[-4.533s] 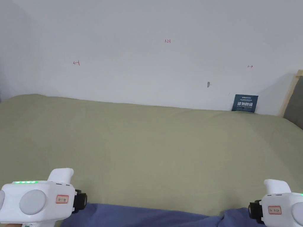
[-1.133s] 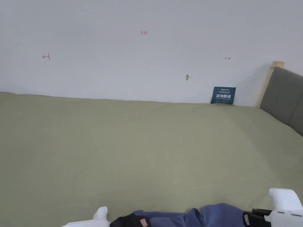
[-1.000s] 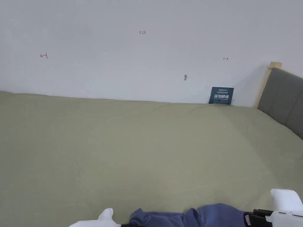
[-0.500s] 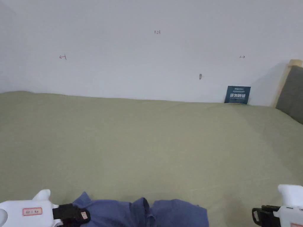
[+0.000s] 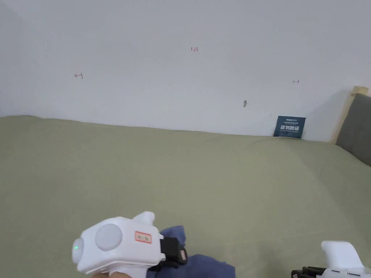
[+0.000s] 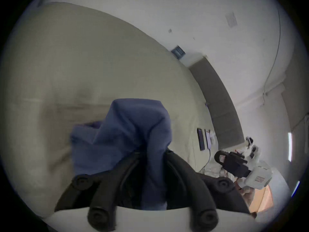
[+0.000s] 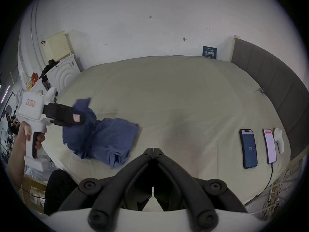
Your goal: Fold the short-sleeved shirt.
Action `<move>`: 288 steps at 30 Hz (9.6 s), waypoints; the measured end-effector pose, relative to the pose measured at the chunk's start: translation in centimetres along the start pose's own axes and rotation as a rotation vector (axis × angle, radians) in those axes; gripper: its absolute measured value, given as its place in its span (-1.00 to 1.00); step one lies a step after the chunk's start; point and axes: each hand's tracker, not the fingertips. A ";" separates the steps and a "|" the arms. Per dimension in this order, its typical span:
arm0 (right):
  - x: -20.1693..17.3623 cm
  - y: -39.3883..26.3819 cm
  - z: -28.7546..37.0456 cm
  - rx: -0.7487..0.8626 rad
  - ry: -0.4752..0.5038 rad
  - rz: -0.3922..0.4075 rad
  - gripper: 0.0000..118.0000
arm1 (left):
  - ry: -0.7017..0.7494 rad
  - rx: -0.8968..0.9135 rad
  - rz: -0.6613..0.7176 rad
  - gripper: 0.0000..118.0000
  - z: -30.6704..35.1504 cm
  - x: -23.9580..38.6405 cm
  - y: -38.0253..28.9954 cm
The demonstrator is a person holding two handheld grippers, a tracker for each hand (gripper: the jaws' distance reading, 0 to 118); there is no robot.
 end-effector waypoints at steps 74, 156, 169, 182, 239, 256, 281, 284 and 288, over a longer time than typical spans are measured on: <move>-1.6 -1.3 -18.8 -0.279 0.490 -0.224 -1.00 | -0.320 -0.058 0.332 -0.46 -4.7 -13.6 -5.1; -11.3 2.5 6.5 0.617 -0.350 0.058 1.00 | 0.580 0.850 -0.487 1.00 16.9 9.1 -9.5; -10.0 2.0 6.6 0.652 -0.281 0.091 1.00 | 0.666 0.839 -0.449 1.00 17.8 9.1 -8.3; -9.9 2.4 7.4 0.761 -0.269 -0.002 1.00 | 0.615 0.936 -0.496 1.00 18.6 9.8 -8.1; -9.6 3.6 5.5 0.605 -0.192 -0.001 1.00 | 0.589 0.919 -0.430 1.00 19.9 7.5 -7.9; -10.2 5.2 6.7 0.513 -0.225 -0.025 1.00 | 0.575 0.884 -0.404 1.00 19.5 7.0 -7.6; -9.9 6.7 6.9 0.507 -0.248 -0.049 1.00 | 0.546 0.879 -0.414 1.00 19.9 7.7 -6.6; -9.4 6.5 7.0 0.507 -0.220 -0.080 1.00 | 0.551 0.869 -0.418 1.00 19.7 7.6 -6.7; -9.2 6.2 7.5 0.546 -0.189 -0.073 1.00 | 0.552 0.867 -0.410 1.00 19.8 7.4 -6.7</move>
